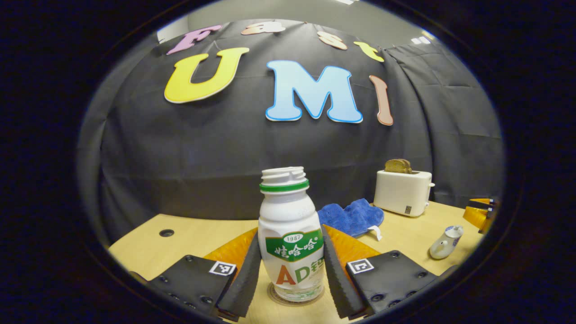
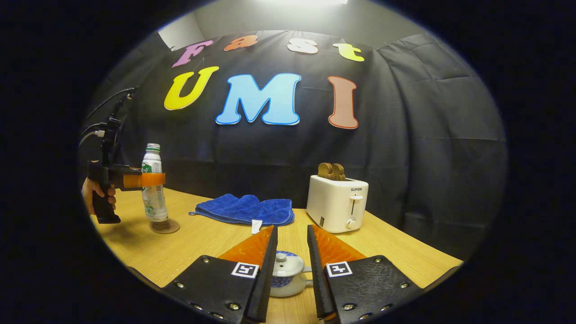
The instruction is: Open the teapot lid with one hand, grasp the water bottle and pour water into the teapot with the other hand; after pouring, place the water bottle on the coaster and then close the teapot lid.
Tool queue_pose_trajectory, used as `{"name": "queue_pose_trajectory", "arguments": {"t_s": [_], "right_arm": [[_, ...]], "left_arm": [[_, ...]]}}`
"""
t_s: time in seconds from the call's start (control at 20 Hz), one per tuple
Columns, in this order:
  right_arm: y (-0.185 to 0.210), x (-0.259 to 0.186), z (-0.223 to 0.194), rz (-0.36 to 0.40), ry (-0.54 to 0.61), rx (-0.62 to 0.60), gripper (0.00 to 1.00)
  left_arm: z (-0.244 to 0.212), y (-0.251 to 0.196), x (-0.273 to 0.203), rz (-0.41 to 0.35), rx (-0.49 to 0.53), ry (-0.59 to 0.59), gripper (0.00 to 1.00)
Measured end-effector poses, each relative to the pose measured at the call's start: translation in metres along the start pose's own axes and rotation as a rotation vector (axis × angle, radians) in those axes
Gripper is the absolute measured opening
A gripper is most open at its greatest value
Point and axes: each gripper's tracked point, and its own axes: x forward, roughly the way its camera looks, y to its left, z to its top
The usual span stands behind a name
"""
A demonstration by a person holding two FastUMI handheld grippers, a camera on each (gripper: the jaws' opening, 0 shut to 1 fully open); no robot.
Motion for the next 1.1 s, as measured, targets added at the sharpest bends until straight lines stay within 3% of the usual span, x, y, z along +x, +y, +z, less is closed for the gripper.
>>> {"name": "queue_pose_trajectory", "arguments": {"t_s": [0.1,0.15,0.25,0.35,0.5,0.55,0.6,0.65,0.7,0.8,1.05,1.1], "right_arm": [[0.0,0.0,0.0,0.001,0.002,-0.001,0.4],[0.001,0.0,0.0,0.003,0.001,0.004,0.4],[0.0,-0.001,0.002,0.003,-0.002,0.008,0.4],[0.0,-0.002,0.002,0.003,-0.003,0.015,0.4],[0.0,-0.001,0.001,0.005,0.001,0.018,0.4],[0.0,-0.002,0.0,0.007,0.002,0.02,0.4],[0.001,-0.001,0.0,0.008,0.004,0.02,0.4],[0.001,-0.001,-0.001,0.008,0.005,0.019,0.4],[0.002,-0.001,-0.001,0.01,0.007,0.017,0.4],[0.002,-0.001,-0.002,0.011,0.009,0.009,0.4],[0.004,-0.003,0.0,0.013,0.002,0.008,0.4],[0.004,-0.003,0.001,0.016,-0.002,0.01,0.4]], "left_arm": [[-0.012,0.0,0.008,0.001,0.018,0.02,0.75],[-0.017,0.001,0.011,0.008,0.029,0.03,0.8],[-0.02,0.002,0.012,0.011,0.044,0.04,0.8],[-0.02,0.002,0.011,0.008,0.046,0.038,0.75],[-0.02,0.0,0.009,-0.006,0.055,0.019,0.76],[-0.019,0.0,0.007,-0.01,0.063,0.012,0.71],[-0.019,-0.001,0.007,-0.016,0.071,0.01,0.8],[-0.02,-0.005,0.005,-0.024,0.081,0.007,0.78],[-0.021,-0.007,0.004,-0.033,0.088,0.005,0.82],[-0.016,-0.006,0.001,-0.015,0.102,-0.024,0.98],[-0.015,-0.007,-0.009,0.004,0.125,-0.045,0.97],[-0.015,-0.007,-0.011,0.008,0.127,-0.047,0.89]]}}
